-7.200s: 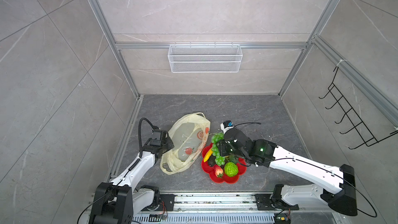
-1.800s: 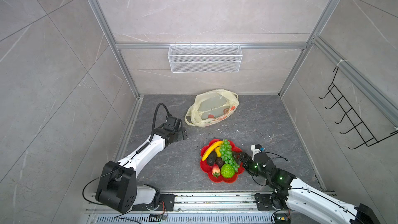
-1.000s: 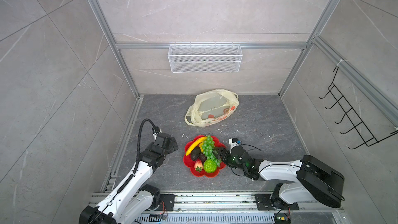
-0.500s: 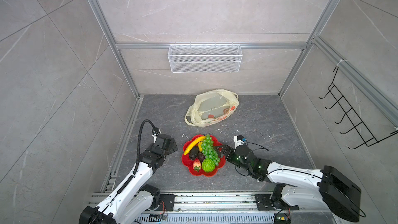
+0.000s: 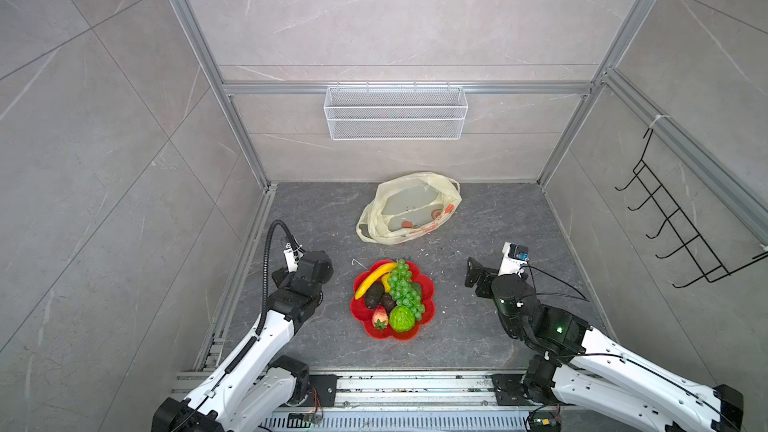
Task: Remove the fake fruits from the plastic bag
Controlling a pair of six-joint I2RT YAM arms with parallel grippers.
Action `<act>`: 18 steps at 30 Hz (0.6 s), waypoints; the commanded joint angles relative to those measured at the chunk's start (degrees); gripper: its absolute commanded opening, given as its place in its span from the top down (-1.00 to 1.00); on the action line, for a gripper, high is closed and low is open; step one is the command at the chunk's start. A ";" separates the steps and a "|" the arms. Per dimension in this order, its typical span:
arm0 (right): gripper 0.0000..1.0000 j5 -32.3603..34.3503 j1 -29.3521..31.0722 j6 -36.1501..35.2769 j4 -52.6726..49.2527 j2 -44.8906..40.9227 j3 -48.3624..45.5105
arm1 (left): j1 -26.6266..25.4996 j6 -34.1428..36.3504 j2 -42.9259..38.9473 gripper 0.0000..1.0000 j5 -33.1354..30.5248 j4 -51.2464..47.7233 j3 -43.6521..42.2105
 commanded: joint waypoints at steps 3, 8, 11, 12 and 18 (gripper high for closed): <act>-1.00 14.92 -2.48 -19.01 8.28 1.00 -3.92 | 0.66 15.80 3.38 -0.99 -11.00 20.72 -3.93; -1.00 10.06 -10.03 -25.72 16.57 4.00 -7.55 | 4.39 21.70 10.75 -0.99 -4.36 32.07 -7.93; -1.00 4.17 -16.11 -27.44 23.53 7.90 -10.60 | 7.37 24.91 17.02 -1.00 2.72 41.50 -10.40; -1.00 1.37 -18.27 -27.62 26.06 9.53 -11.65 | 8.62 25.57 19.07 -1.00 6.10 43.68 -11.00; -1.00 -7.22 -27.34 -28.01 40.73 20.84 -15.48 | 14.67 29.42 28.17 -1.00 14.96 58.66 -12.87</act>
